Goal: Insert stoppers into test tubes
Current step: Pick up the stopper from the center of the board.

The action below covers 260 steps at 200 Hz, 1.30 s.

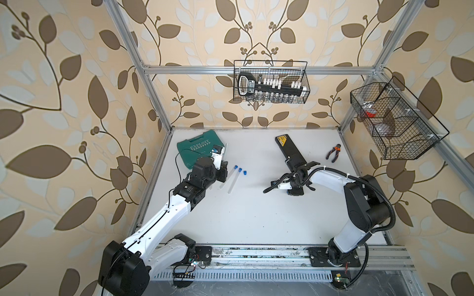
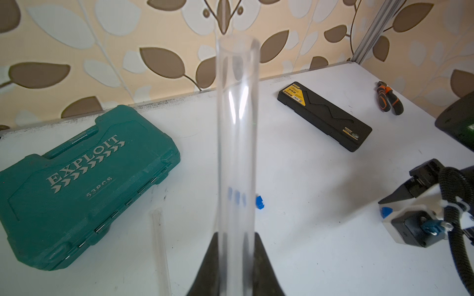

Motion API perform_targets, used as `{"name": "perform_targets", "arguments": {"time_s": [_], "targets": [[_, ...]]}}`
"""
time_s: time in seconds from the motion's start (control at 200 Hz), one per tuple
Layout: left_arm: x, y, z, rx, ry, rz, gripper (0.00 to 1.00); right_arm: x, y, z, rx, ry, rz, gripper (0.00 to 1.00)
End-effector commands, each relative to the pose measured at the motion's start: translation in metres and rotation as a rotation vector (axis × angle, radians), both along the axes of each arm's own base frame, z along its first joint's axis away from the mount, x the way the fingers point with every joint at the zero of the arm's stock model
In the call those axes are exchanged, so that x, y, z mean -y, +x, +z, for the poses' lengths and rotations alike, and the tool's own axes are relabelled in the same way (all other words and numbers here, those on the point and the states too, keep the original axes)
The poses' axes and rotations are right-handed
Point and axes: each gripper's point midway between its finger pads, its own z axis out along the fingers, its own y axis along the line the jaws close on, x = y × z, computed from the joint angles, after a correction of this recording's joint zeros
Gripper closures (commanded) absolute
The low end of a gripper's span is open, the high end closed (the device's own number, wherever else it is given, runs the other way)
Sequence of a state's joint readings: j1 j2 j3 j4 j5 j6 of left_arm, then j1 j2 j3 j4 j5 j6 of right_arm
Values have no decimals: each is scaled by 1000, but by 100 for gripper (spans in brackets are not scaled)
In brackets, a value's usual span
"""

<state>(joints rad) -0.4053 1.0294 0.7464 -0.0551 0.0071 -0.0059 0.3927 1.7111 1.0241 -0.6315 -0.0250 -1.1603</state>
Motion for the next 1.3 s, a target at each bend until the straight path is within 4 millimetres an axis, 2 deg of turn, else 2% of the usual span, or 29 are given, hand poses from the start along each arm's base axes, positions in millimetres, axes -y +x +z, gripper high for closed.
{"name": "perform_targets", "arguments": {"time_s": [0.0, 0.255, 0.75, 1.175, 1.295], "targets": [[-2, 1, 13, 58, -16, 11, 100, -3, -3, -7, -25, -1, 16, 63], [-1, 1, 14, 61, -23, 10, 100, -4, -4, -14, -47, 13, 2, 68], [-5, 1, 14, 64, -12, 26, 100, 7, -1, -23, -59, -35, -45, 83], [-5, 2, 12, 62, -9, 31, 100, -8, -11, -17, -117, 54, -77, 87], [-4, 2, 12, 62, -9, 26, 100, -21, -14, -10, -139, 122, -87, 87]]}}
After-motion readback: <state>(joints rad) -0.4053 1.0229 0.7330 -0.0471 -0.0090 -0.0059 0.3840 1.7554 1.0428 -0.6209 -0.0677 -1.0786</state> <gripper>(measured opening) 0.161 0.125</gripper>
